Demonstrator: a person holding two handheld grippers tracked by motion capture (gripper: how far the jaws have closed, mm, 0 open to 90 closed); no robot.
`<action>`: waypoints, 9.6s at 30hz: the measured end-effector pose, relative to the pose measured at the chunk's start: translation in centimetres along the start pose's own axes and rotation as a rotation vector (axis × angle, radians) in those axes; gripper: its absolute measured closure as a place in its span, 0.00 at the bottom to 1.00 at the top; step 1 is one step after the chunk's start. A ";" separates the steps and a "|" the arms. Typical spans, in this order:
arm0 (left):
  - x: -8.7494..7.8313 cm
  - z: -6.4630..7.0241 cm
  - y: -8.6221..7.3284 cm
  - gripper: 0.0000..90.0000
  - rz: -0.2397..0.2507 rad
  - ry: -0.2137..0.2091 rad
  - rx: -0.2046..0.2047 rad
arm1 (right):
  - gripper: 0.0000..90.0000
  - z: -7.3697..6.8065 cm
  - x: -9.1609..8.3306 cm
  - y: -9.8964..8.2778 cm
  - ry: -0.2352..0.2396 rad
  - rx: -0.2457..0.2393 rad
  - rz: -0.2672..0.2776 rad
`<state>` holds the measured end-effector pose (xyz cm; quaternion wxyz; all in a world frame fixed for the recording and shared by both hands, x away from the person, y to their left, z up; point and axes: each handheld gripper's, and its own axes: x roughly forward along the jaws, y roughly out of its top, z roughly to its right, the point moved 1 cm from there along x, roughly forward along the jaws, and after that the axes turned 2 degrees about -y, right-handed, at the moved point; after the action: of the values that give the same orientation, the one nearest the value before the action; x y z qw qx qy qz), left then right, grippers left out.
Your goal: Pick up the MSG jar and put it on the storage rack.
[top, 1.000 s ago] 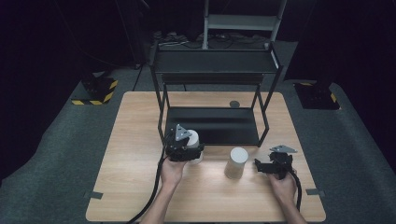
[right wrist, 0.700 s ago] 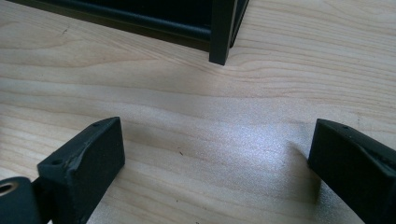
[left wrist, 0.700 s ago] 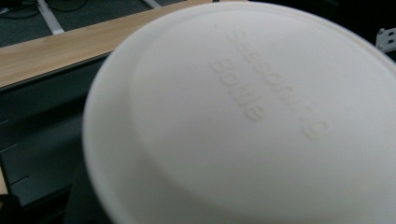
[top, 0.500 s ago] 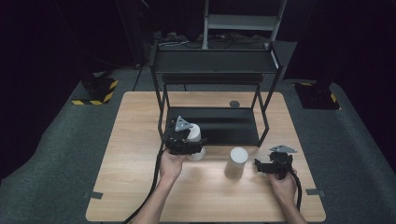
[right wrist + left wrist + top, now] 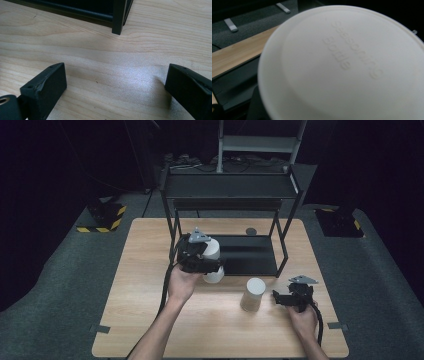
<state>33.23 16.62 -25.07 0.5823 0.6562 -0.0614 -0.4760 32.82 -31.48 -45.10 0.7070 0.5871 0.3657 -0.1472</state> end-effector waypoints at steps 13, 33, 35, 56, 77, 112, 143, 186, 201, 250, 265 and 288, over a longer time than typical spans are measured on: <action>-3.2 0.4 7.3 0.40 -0.004 0.019 0.057 | 0.03 0.0 0.0 0.0 0.000 0.001 0.001; -5.2 0.4 14.6 0.40 -0.006 0.076 0.047 | 0.03 0.0 0.0 0.0 0.000 0.003 0.000; -5.2 0.4 14.8 0.40 -0.006 0.083 0.046 | 0.03 0.0 0.0 0.0 -0.001 0.003 0.000; -3.2 -0.4 20.1 0.40 -0.010 0.232 -0.015 | 0.03 0.0 0.0 0.0 -0.001 0.000 0.001; 2.6 -0.8 22.3 0.40 -0.018 0.364 -0.053 | 0.03 0.0 0.0 0.0 -0.001 -0.003 0.001; 3.3 -3.0 21.9 0.39 -0.003 0.376 -0.102 | 0.03 0.0 0.0 0.0 -0.002 -0.004 0.002; 2.1 -2.1 19.6 0.05 0.050 0.367 -0.086 | 0.03 0.0 0.0 0.0 -0.002 -0.003 0.001; -2.7 -1.3 5.3 0.05 0.099 0.308 -0.049 | 0.03 -0.1 0.0 0.0 -0.002 0.001 0.001; -0.5 -1.4 -2.2 0.05 0.061 0.306 -0.050 | 0.03 -0.1 0.0 0.0 -0.003 0.000 0.001; 7.5 -2.7 -15.7 0.05 -0.078 0.297 -0.225 | 0.03 -0.1 0.0 0.0 -0.003 0.001 0.001; 9.5 -2.0 -17.0 0.05 -0.115 0.318 -0.219 | 0.03 -0.1 0.0 0.0 -0.003 0.001 0.001; 10.8 -0.6 -17.7 0.05 -0.137 0.381 -0.179 | 0.03 -0.1 0.0 0.0 -0.003 0.000 0.001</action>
<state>31.11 15.77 -45.65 0.6054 0.6826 0.1369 -0.3857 32.79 -31.43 -45.11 0.7075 0.5872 0.3644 -0.1478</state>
